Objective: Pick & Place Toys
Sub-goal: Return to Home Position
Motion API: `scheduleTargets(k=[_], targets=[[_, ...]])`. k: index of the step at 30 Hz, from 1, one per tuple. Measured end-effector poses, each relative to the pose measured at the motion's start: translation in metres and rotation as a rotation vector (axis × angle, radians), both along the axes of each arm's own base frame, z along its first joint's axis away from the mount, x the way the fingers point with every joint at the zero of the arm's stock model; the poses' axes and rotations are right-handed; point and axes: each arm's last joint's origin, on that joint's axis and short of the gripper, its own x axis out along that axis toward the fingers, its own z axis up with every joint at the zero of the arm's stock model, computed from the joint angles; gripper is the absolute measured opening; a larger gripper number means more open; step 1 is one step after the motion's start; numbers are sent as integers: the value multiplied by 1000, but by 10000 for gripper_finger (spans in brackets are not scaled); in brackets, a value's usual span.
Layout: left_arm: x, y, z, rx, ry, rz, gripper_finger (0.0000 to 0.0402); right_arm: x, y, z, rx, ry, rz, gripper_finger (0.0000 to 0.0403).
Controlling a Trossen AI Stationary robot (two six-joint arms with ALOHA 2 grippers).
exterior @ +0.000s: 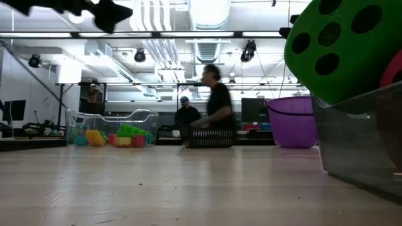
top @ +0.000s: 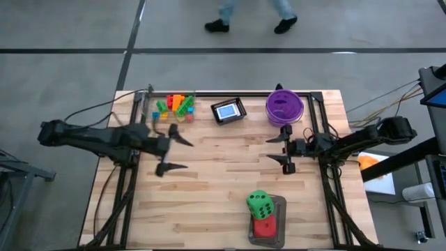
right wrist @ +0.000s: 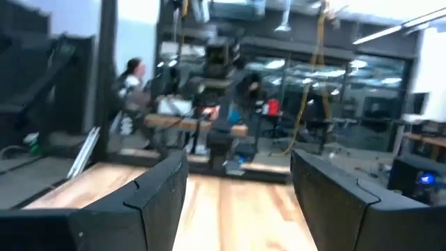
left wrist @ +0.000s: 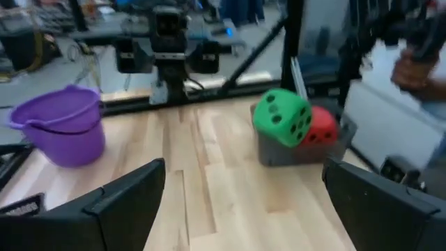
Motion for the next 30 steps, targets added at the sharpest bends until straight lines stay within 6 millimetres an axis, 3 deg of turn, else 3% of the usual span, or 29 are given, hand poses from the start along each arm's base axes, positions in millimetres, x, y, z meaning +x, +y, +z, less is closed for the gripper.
scheduleTargets(k=[6, 12, 21, 26, 30], targets=[[-42, -18, -25, -54, -75, 17, 388, -8, -2, 12, 106, -62, -37, 252], [-66, -31, -54, -81, -152, -63, 388, -20, 2, 21, 75, -83, 54, 252], [-82, -31, -69, -84, -161, -112, 388, -44, 1, 18, 68, 57, 57, 252], [-89, -30, -69, -123, -184, -217, 388, -62, 0, 21, 65, 34, 61, 252], [-91, -31, -83, -115, -290, -256, 388, -74, 0, 17, 65, -24, 79, 252]])
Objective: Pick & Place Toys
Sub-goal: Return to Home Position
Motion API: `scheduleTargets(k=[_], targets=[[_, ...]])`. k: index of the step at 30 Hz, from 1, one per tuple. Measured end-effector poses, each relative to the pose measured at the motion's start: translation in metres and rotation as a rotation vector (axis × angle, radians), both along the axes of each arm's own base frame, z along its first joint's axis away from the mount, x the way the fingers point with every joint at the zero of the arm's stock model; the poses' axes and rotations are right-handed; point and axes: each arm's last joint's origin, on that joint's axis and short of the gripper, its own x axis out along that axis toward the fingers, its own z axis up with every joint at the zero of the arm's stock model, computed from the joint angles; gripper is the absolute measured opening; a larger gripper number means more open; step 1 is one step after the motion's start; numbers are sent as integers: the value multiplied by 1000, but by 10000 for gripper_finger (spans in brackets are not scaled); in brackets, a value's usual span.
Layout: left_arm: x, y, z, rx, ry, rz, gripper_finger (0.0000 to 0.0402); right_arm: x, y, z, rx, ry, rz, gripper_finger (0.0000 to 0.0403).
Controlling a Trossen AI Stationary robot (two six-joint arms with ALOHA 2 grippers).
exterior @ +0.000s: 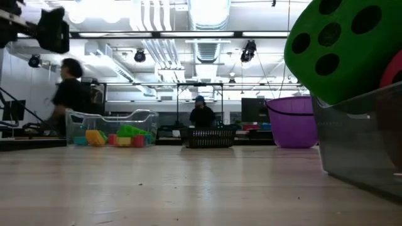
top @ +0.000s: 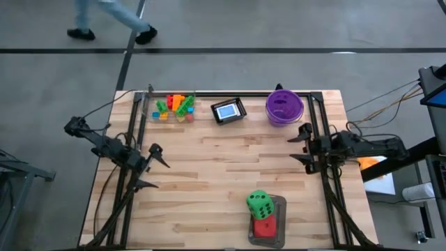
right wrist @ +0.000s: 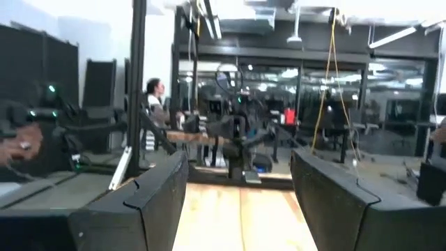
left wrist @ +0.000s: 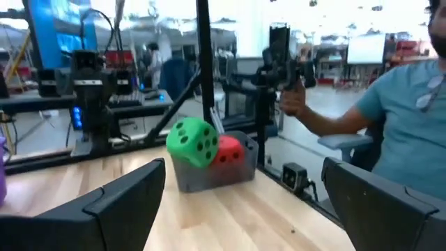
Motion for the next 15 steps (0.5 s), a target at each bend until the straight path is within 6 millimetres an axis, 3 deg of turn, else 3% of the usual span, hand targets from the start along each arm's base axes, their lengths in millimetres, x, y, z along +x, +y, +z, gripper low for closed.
scheduleTargets(k=[5, 15], targets=[[-2, 2, -19, -10, -22, 6, 388, -3, 1, -7, 9, 19, 37, 252], [1, 9, -24, -35, 58, 91, 388, -1, 0, -23, 2, 210, -7, 252]])
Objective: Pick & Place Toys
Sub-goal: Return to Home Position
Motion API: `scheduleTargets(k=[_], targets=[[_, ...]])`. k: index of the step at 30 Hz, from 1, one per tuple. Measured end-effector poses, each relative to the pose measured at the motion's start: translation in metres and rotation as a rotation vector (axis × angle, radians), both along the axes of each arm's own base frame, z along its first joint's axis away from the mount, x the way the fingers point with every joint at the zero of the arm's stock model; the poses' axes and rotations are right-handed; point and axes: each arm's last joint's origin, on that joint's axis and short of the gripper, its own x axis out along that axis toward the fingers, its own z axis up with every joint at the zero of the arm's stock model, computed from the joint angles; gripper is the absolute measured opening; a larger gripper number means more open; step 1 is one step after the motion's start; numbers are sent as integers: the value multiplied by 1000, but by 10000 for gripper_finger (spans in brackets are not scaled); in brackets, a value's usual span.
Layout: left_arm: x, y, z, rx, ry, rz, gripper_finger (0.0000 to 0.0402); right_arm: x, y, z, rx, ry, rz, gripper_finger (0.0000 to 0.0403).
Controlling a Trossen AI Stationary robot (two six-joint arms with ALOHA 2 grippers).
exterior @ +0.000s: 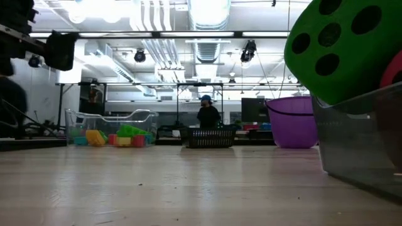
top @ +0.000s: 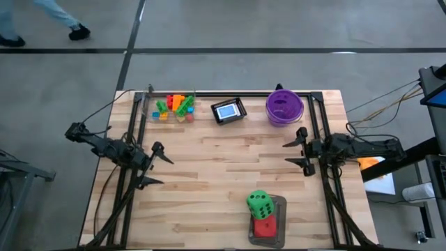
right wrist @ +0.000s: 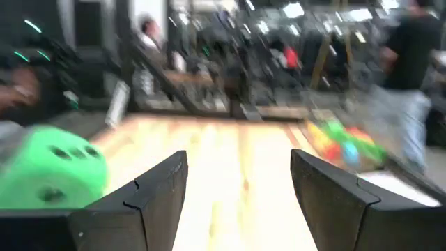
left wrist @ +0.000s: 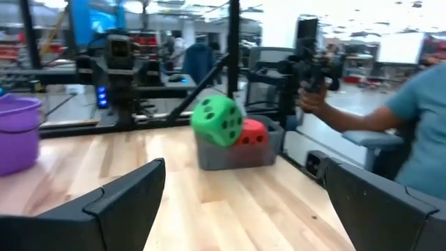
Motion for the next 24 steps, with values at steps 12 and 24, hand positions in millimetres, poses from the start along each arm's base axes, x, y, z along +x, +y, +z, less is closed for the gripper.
scheduleTargets(k=[12, 24], targets=[[2, 3, 0, 36, -14, 13, 388, 0, -2, -5, -45, 52, -85, 252], [2, 3, -2, 42, -5, 21, 388, 6, -2, -12, -66, 140, -88, 252]])
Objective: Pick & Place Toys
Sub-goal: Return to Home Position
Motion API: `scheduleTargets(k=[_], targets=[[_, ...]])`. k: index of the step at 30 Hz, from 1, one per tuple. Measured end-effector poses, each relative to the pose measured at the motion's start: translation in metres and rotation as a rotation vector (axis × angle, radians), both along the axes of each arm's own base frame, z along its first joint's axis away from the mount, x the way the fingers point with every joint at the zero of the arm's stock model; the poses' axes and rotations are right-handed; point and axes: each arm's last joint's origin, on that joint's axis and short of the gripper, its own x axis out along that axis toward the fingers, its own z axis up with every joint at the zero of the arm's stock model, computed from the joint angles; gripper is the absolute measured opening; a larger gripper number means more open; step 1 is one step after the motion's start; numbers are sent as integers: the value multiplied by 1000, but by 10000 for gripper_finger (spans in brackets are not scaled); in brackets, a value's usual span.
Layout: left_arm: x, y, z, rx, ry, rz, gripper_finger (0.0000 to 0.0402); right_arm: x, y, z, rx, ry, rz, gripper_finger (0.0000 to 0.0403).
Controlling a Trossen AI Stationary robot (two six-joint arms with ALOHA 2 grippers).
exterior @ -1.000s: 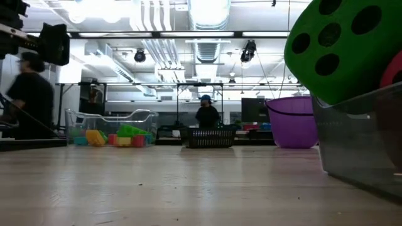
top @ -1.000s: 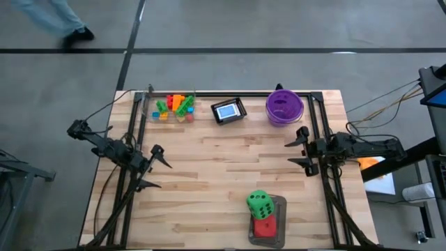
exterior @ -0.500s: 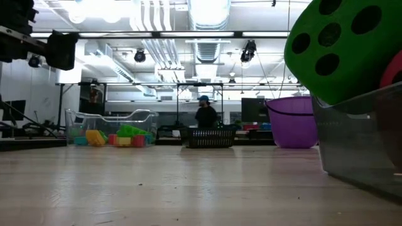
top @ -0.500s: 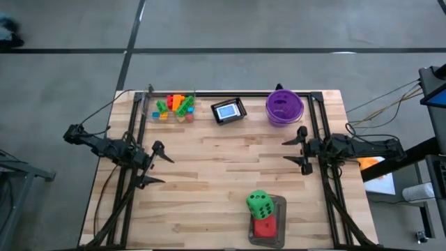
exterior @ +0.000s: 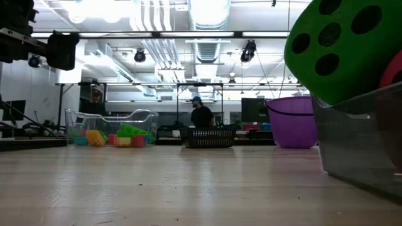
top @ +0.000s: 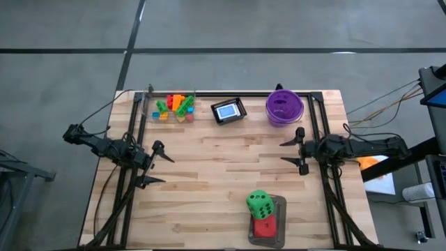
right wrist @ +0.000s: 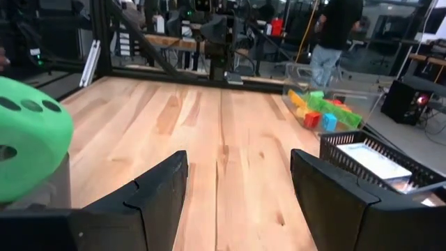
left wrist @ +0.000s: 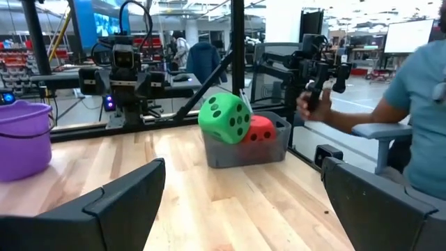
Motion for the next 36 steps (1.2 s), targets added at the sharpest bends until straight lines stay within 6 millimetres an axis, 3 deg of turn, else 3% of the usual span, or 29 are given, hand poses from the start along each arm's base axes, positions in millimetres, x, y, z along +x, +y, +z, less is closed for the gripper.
scheduleTargets(k=[36], targets=[[0, 0, -1, -1, 5, 0, 387, 8, 1, -10, -10, 147, -1, 252]])
